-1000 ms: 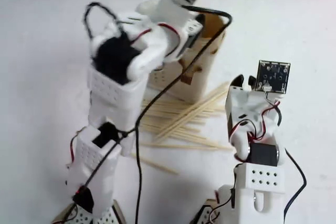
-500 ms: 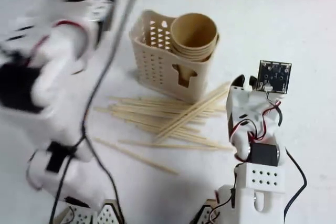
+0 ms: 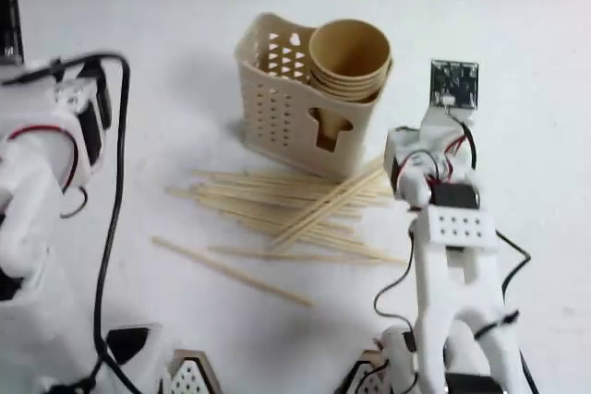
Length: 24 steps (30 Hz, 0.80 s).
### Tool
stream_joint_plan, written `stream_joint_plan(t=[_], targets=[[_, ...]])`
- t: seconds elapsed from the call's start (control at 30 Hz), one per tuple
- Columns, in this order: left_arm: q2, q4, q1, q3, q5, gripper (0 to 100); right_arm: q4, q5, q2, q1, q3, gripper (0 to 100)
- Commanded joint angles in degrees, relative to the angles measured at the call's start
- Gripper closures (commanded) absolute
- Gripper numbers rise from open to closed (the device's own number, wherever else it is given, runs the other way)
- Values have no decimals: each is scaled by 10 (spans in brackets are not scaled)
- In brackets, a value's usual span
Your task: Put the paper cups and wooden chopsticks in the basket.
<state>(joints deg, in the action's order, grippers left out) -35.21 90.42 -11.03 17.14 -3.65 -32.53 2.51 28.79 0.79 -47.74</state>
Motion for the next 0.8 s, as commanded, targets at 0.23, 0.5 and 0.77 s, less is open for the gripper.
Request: stream_joint_plan(t=[0.23,0.5,0.77], targets=[[-194,-171,-94,-404,8,876,13,74,-106,-62,98,978],[-274,-222,-153,-580,7,876,13,74,-238,-100,198,978],[-342,-258,-174,-708,7,876,-10,74,-254,-82,223,980]])
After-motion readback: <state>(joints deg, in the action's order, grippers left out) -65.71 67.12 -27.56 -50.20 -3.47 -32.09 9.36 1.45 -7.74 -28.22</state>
